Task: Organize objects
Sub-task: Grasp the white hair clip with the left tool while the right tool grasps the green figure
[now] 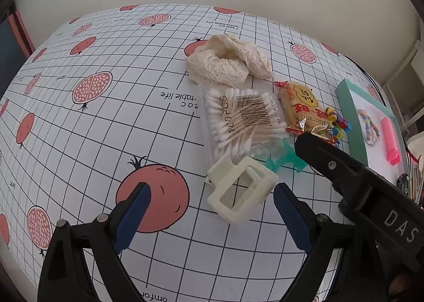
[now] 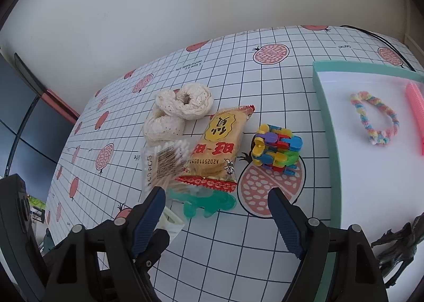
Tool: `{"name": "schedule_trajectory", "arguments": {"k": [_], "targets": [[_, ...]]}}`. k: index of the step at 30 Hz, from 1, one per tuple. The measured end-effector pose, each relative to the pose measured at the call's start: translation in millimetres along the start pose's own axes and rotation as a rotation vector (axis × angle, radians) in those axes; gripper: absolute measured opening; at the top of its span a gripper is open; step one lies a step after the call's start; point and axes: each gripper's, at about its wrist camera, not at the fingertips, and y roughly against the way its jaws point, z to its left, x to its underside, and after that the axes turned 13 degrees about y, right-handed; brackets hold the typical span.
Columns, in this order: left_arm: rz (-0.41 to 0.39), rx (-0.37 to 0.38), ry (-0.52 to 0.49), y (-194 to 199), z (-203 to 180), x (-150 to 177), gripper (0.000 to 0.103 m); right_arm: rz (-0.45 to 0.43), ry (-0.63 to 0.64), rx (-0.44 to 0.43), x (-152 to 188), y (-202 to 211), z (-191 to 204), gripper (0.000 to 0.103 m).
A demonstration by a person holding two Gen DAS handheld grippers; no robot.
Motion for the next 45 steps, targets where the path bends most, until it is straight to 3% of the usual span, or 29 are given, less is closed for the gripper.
{"name": "schedule_trajectory", "arguments": {"k": [16, 23, 34, 45], "targets": [[0.001, -0.010, 0.038, -13, 6, -6, 0.092, 0.025, 0.018, 0.010, 0, -23, 9, 0.081], [0.008, -0.007, 0.071, -12, 12, -8, 0.074, 0.013, -0.014, 0.012, 3, -19, 0, 0.063], [-0.015, -0.023, 0.100, -10, 18, -9, 0.054, 0.001, -0.045, -0.029, 6, -15, -11, 0.061], [-0.025, -0.038, 0.096, -12, 21, -5, 0.054, 0.002, -0.057, -0.052, 9, -11, -16, 0.061]]}}
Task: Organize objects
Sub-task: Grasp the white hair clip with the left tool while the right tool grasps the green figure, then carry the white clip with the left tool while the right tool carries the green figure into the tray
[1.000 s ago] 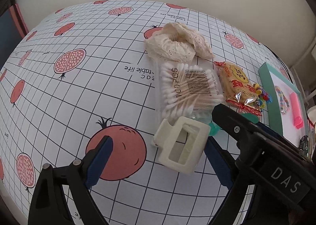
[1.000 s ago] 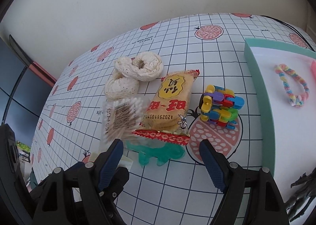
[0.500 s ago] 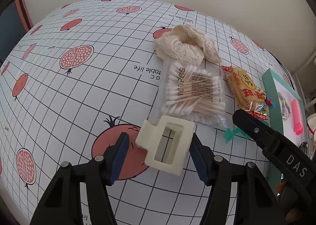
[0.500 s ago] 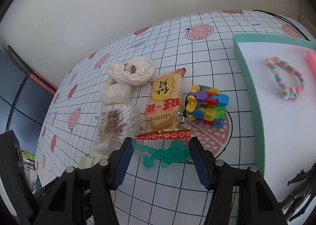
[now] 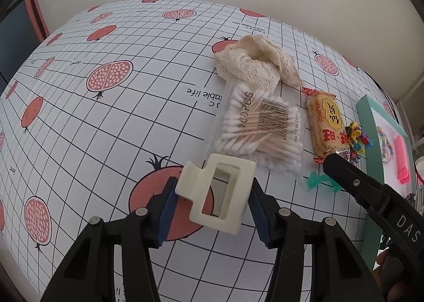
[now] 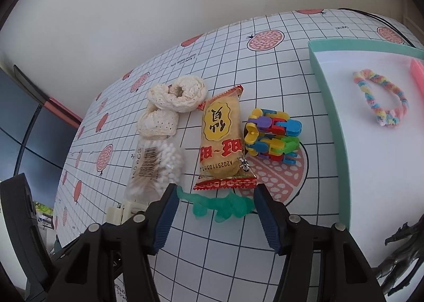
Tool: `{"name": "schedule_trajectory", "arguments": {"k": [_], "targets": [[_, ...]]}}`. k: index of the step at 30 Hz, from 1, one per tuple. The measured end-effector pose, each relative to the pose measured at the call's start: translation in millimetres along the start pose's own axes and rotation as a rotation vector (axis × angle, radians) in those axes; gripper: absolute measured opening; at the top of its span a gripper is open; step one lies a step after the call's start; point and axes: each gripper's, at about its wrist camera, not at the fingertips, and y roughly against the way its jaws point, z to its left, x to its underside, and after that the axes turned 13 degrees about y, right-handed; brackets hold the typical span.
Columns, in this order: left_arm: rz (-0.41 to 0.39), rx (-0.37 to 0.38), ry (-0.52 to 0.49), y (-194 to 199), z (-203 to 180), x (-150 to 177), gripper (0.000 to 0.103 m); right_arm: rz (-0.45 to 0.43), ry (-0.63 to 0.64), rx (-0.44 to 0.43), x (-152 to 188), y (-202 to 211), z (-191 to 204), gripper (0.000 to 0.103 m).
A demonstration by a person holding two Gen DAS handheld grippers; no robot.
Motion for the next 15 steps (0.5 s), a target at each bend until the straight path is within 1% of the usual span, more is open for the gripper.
{"name": "schedule_trajectory", "arguments": {"k": [11, 15], "targets": [[0.002, -0.001, 0.015, 1.8, 1.3, 2.0, 0.053, 0.012, 0.019, -0.003, 4.1, 5.8, 2.4, 0.061], [-0.003, 0.001, 0.022, 4.2, 3.5, 1.7, 0.051, 0.013, 0.034, 0.000, 3.8, 8.7, 3.6, 0.061]]}}
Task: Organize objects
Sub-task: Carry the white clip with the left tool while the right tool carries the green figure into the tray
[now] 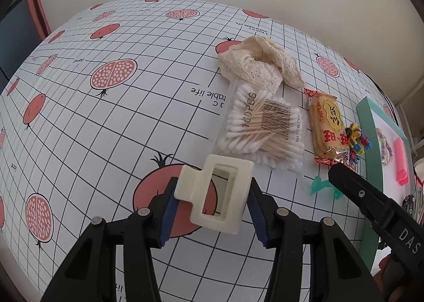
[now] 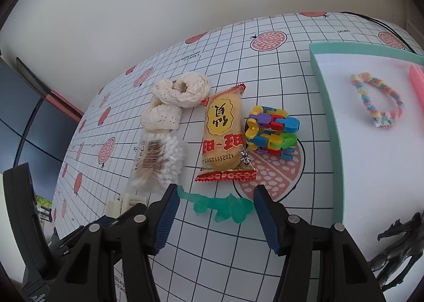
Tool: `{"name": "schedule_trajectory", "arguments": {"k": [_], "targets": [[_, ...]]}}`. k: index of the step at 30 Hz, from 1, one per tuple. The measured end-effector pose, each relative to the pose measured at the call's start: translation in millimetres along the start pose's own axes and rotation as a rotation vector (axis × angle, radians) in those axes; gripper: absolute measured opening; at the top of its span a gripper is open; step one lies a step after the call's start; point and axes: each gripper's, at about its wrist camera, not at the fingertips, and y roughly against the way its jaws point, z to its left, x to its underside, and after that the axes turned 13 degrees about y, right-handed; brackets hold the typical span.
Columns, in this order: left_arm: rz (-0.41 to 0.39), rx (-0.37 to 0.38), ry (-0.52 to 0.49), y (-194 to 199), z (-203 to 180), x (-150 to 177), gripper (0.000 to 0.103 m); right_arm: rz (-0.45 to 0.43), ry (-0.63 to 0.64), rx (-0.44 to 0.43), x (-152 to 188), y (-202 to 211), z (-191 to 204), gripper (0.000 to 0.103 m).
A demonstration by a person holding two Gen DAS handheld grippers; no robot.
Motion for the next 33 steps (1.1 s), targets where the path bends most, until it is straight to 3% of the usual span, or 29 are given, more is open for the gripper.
{"name": "schedule_trajectory", "arguments": {"k": [11, 33], "targets": [[-0.020, 0.005, 0.044, 7, 9, -4, 0.050, -0.016, -0.009, 0.005, -2, 10, -5, 0.061], [-0.087, 0.022, 0.023, 23, -3, -5, 0.050, -0.062, -0.013, 0.025, -5, 36, -17, 0.061]]}}
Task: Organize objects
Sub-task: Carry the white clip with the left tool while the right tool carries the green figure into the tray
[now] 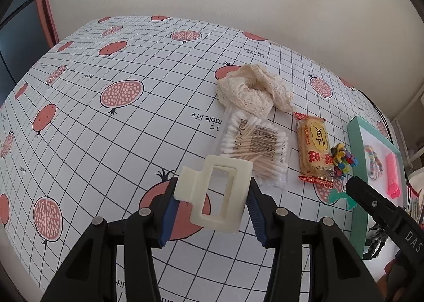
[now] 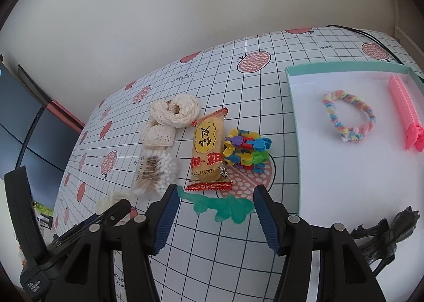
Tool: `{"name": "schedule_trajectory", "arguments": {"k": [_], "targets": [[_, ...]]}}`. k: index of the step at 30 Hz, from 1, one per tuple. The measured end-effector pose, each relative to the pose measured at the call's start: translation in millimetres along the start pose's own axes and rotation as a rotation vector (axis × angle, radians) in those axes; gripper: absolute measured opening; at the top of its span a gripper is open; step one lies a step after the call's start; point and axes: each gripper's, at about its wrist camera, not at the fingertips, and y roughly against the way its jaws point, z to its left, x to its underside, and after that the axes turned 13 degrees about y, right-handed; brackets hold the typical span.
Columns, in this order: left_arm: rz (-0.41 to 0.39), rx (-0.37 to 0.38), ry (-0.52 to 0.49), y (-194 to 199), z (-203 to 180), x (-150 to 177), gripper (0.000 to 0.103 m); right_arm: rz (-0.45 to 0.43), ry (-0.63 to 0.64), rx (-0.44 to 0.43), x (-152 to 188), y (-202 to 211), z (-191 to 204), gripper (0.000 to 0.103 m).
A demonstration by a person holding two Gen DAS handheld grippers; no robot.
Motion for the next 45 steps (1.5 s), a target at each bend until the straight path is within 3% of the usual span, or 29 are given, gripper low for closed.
{"name": "schedule_trajectory", "arguments": {"k": [11, 27, 45], "targets": [[-0.029, 0.052, -0.053, 14, -39, 15, 0.050, -0.040, -0.005, 0.074, 1, 40, -33, 0.061], [-0.048, 0.172, -0.229, 31, -127, 59, 0.050, -0.063, -0.107, 0.184, 21, 88, -109, 0.061], [-0.057, 0.288, -0.381, 27, -197, 101, 0.051, -0.074, -0.217, 0.224, 40, 101, -156, 0.061]]}}
